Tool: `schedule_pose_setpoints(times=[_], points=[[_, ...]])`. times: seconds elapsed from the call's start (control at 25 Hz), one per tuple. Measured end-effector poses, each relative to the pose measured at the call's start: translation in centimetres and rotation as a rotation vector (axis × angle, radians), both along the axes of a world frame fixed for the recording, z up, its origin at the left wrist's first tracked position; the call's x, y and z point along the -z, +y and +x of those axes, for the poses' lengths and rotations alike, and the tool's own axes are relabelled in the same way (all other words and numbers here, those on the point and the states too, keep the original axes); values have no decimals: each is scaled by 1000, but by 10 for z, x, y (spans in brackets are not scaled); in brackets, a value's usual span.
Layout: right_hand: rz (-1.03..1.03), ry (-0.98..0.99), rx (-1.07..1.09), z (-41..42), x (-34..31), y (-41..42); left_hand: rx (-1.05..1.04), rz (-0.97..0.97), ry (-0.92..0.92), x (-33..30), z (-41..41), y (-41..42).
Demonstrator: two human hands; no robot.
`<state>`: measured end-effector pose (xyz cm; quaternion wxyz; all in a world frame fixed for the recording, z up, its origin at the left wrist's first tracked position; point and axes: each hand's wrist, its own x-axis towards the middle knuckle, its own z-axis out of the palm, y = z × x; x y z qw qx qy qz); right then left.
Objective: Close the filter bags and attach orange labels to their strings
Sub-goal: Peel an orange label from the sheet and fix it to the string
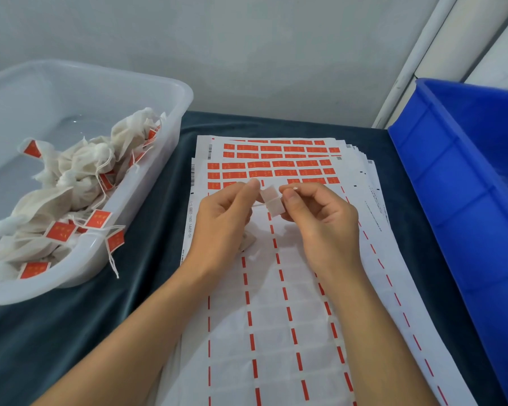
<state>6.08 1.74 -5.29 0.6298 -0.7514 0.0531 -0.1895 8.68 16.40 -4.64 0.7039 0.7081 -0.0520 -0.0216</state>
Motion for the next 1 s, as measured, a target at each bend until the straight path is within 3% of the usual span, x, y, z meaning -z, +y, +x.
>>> schedule_pose_setpoints(times=[0.2, 0.48, 1.0], points=[[12, 7, -8, 0, -2, -1, 6, 21, -30, -2, 1, 0], [3, 8, -34, -3, -4, 0, -17, -48, 102, -4, 2, 1], [26, 7, -26, -3, -5, 0, 38, -22, 55, -3, 4, 3]])
